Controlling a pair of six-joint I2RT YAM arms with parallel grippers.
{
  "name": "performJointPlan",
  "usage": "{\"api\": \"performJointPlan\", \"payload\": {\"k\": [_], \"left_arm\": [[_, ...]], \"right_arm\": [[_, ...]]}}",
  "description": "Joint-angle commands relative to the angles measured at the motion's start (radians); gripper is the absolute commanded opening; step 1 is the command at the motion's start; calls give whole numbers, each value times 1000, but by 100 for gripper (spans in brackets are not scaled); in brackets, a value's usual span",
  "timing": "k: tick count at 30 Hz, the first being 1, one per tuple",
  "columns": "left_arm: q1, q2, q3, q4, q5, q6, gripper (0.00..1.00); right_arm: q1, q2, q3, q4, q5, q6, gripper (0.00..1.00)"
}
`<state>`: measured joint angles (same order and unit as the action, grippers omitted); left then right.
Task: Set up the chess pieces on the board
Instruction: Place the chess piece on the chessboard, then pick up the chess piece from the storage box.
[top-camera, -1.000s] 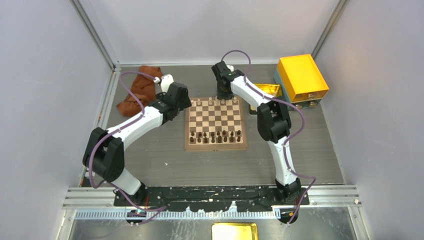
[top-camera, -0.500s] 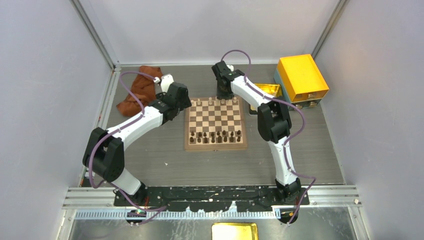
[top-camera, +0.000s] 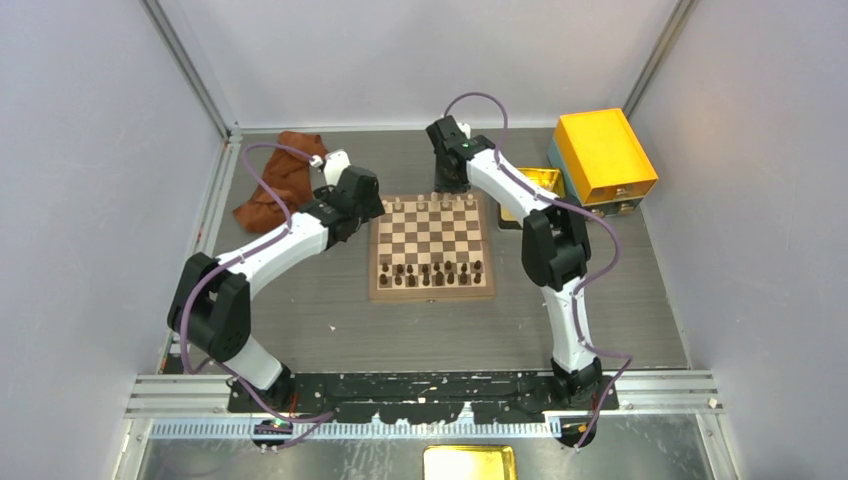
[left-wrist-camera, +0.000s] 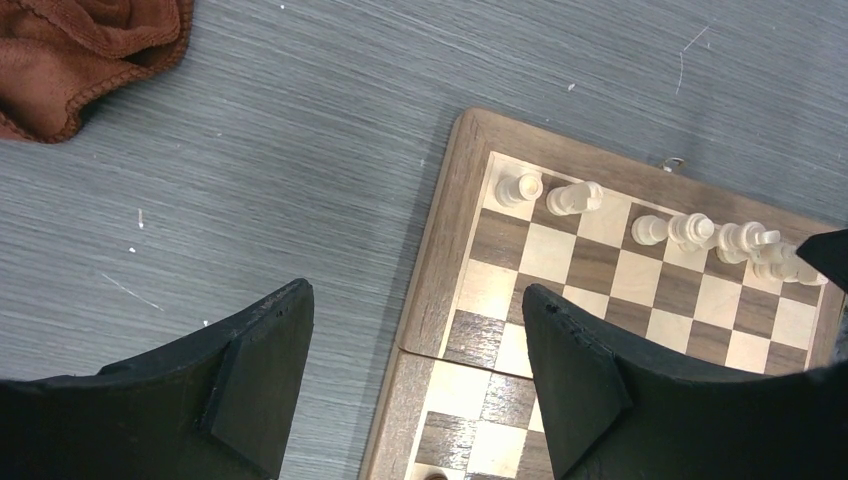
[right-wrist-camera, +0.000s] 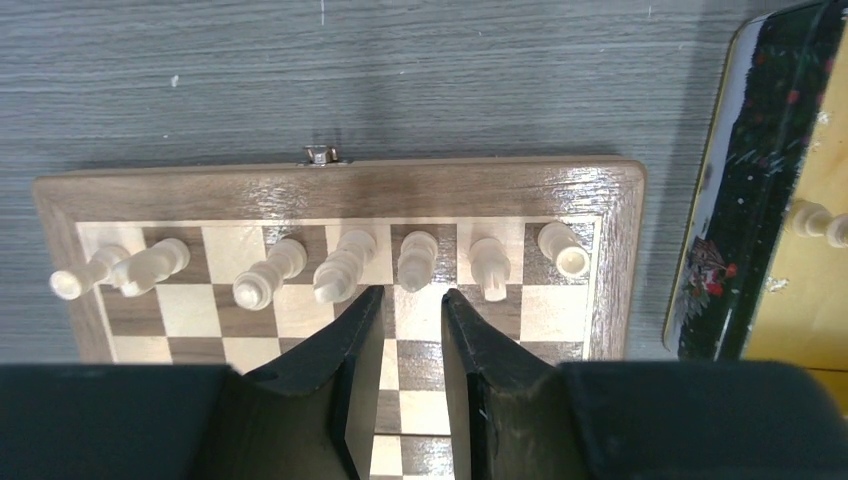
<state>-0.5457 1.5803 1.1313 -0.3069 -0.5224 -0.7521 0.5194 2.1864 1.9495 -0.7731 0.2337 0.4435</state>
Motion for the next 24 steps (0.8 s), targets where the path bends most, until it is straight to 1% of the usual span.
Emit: {"api": "performJointPlan", "payload": {"k": [1, 4, 7, 12, 15, 19, 24], "left_arm": [[-5, -9, 36, 17, -33, -10, 78], [-5, -13, 33, 17, -36, -9, 78], [-5, -18, 34, 14, -37, -6, 79], [-5, -20, 37, 11, -32, 1, 82], [-5, -18, 39, 10, -27, 3, 84], [-5, -16, 38, 13, -24, 3, 84], [-5, -11, 38, 17, -21, 3, 84]], "right_arm": [[-4, -127, -9, 31, 19, -14, 33], [-5, -168, -16, 39, 54, -22, 34], [-26, -201, -12, 34, 84, -21, 40], [-109, -244, -49, 34, 93, 9, 41], [-168, -269, -101, 53, 88, 23, 48], [-238, -281, -153, 61, 88, 30, 49], [-285, -266, -200, 67, 82, 36, 49]]}}
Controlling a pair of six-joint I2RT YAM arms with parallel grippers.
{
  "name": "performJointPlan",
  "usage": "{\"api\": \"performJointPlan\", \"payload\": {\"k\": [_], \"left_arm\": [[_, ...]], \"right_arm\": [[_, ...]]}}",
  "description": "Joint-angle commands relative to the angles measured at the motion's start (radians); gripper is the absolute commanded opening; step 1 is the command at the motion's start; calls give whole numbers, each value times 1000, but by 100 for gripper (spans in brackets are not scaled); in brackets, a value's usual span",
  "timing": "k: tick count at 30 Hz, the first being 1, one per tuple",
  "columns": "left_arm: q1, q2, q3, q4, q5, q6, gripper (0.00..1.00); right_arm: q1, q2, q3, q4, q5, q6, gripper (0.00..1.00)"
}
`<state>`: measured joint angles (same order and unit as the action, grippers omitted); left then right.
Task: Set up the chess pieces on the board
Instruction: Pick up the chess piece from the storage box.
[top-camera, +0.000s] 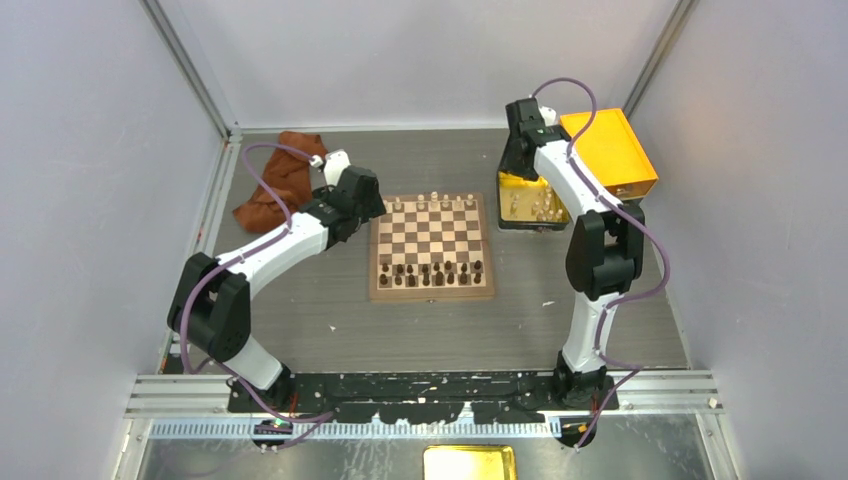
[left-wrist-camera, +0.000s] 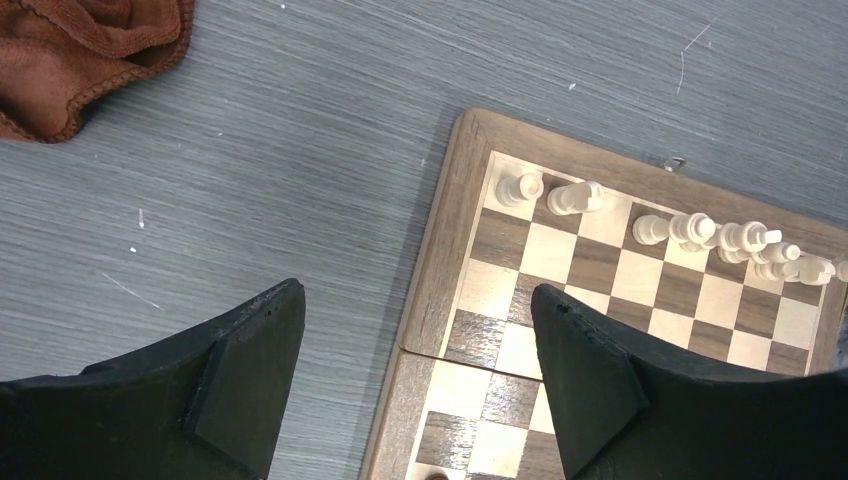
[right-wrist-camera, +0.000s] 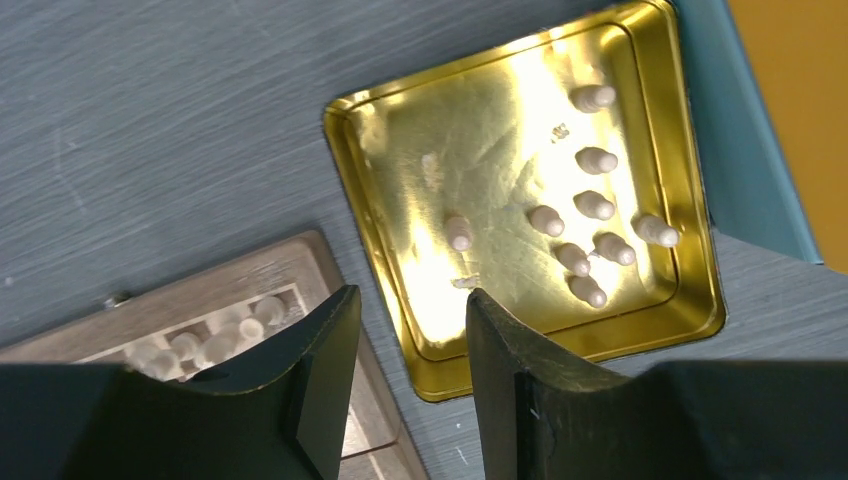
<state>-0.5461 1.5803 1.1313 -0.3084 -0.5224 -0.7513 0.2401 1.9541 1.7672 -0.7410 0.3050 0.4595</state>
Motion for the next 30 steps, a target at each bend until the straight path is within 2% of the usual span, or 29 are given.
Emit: {"api": "performJointPlan", "payload": {"k": [1, 30], "left_arm": [[-5, -14, 38, 18, -21, 3, 84], [-5, -1, 40, 23, -24, 4, 84]], "right_arm": [[-10, -29, -26, 37, 8, 21, 49], [-81, 115, -77, 89, -77, 31, 41]]}}
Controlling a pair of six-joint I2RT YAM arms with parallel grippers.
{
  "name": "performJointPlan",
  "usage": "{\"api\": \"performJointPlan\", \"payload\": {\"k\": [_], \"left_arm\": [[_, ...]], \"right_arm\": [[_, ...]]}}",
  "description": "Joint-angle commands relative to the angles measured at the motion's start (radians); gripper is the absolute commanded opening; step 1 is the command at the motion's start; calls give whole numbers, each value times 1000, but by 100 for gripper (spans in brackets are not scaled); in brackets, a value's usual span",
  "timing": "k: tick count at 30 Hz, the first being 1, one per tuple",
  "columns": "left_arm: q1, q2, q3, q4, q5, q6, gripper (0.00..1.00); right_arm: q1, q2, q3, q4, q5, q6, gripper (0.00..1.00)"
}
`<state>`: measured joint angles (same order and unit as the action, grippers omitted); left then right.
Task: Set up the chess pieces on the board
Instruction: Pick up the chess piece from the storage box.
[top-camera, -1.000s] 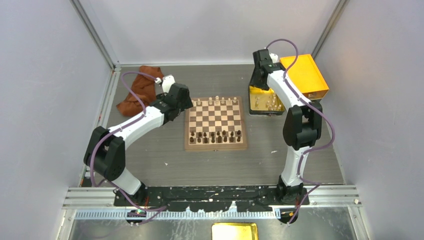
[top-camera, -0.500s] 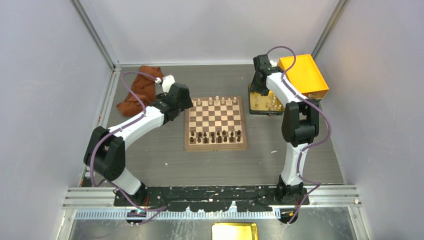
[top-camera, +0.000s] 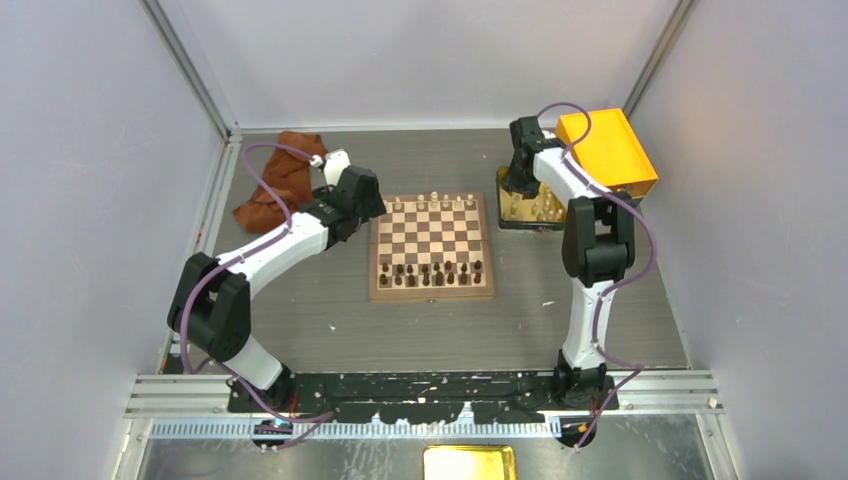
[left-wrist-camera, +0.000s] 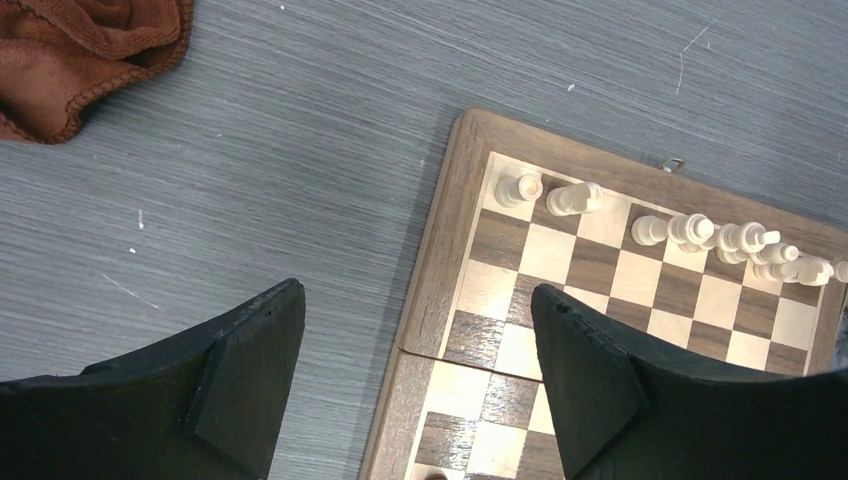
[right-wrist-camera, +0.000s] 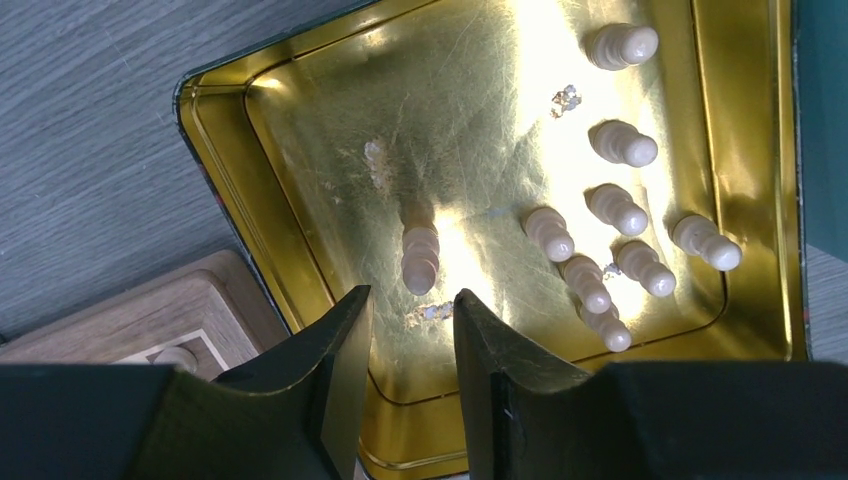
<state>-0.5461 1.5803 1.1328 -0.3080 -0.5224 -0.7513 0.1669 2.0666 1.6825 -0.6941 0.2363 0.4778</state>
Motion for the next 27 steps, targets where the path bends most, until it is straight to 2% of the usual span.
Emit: {"api": "performJointPlan", "payload": {"k": [1, 27], "left_arm": [[-5, 1, 39, 23, -25, 4, 84], [-5, 28, 61, 18, -24, 6, 84]], "right_arm": [[-9, 4, 9, 42, -9, 13, 40], [-29, 37, 26, 56, -29, 5, 31]]}}
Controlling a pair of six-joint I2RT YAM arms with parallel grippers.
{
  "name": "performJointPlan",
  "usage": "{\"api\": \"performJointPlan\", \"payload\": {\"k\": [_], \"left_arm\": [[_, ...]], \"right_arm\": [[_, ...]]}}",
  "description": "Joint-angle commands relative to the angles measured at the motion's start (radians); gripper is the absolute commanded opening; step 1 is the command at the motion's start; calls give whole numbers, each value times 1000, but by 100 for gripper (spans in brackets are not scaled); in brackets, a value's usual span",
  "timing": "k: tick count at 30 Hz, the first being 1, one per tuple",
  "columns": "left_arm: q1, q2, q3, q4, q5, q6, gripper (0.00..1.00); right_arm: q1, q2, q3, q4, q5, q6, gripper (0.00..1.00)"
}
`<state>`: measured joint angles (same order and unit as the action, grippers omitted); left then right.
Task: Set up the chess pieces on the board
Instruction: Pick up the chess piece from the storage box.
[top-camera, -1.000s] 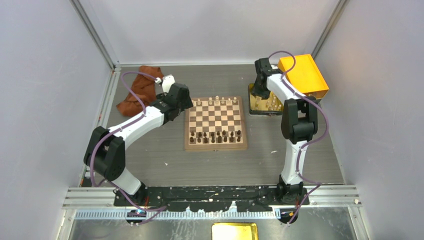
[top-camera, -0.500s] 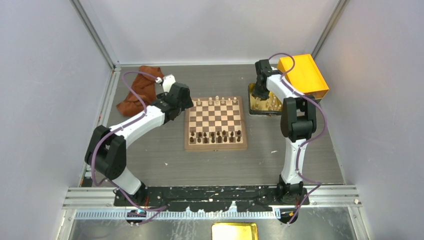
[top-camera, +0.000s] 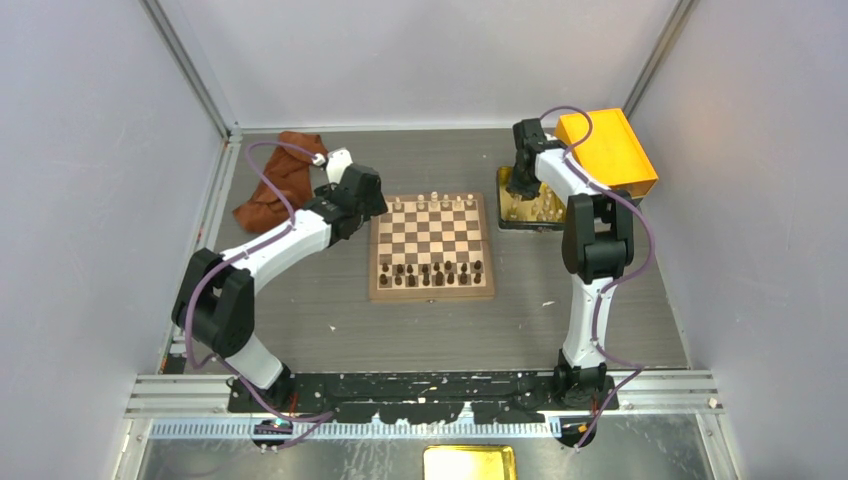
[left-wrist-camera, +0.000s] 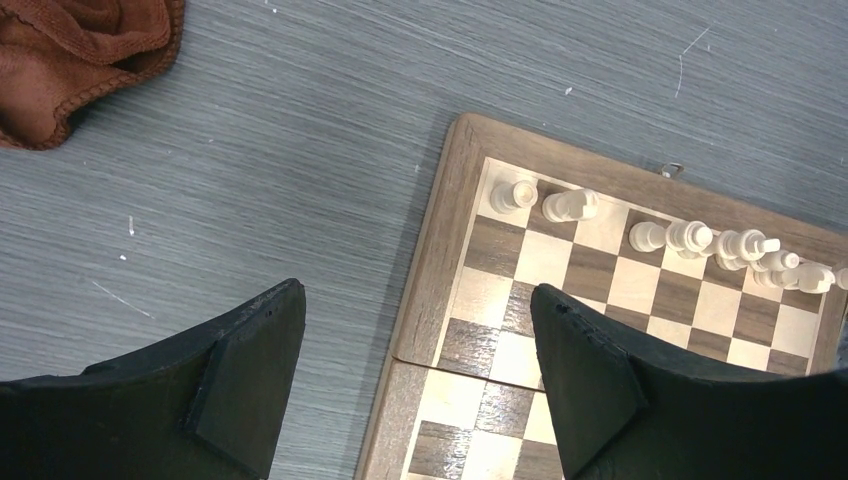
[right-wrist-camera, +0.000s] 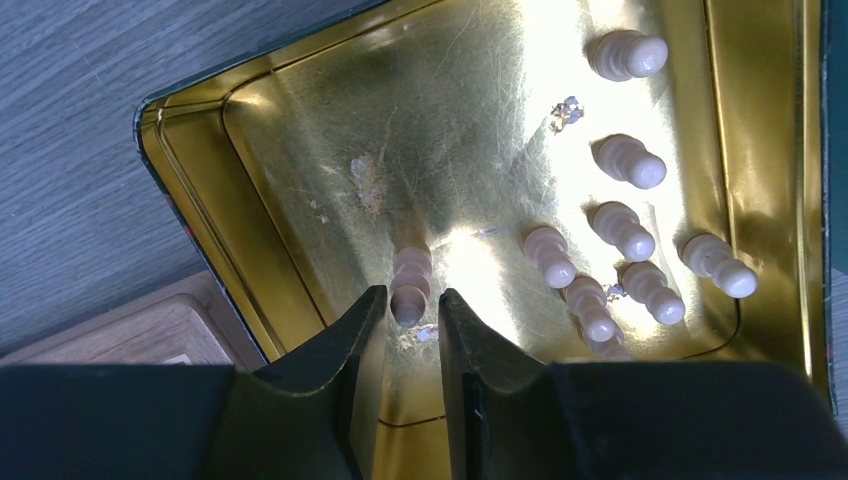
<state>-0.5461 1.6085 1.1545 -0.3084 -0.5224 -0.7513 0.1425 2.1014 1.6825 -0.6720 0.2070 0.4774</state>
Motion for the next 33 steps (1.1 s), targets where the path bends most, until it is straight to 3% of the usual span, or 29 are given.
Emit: {"api": "performJointPlan", "payload": {"k": [1, 28, 33], "left_arm": [[-5, 1, 39, 18, -23, 6, 84], [-6, 8, 42, 17, -24, 4, 83], [-6, 10, 40, 17, -24, 4, 83]], "right_arm": [[-6, 2, 26, 34, -1, 5, 31], [-8, 14, 36, 40, -12, 7, 31], [-8, 17, 36, 42, -15, 7, 21]]}}
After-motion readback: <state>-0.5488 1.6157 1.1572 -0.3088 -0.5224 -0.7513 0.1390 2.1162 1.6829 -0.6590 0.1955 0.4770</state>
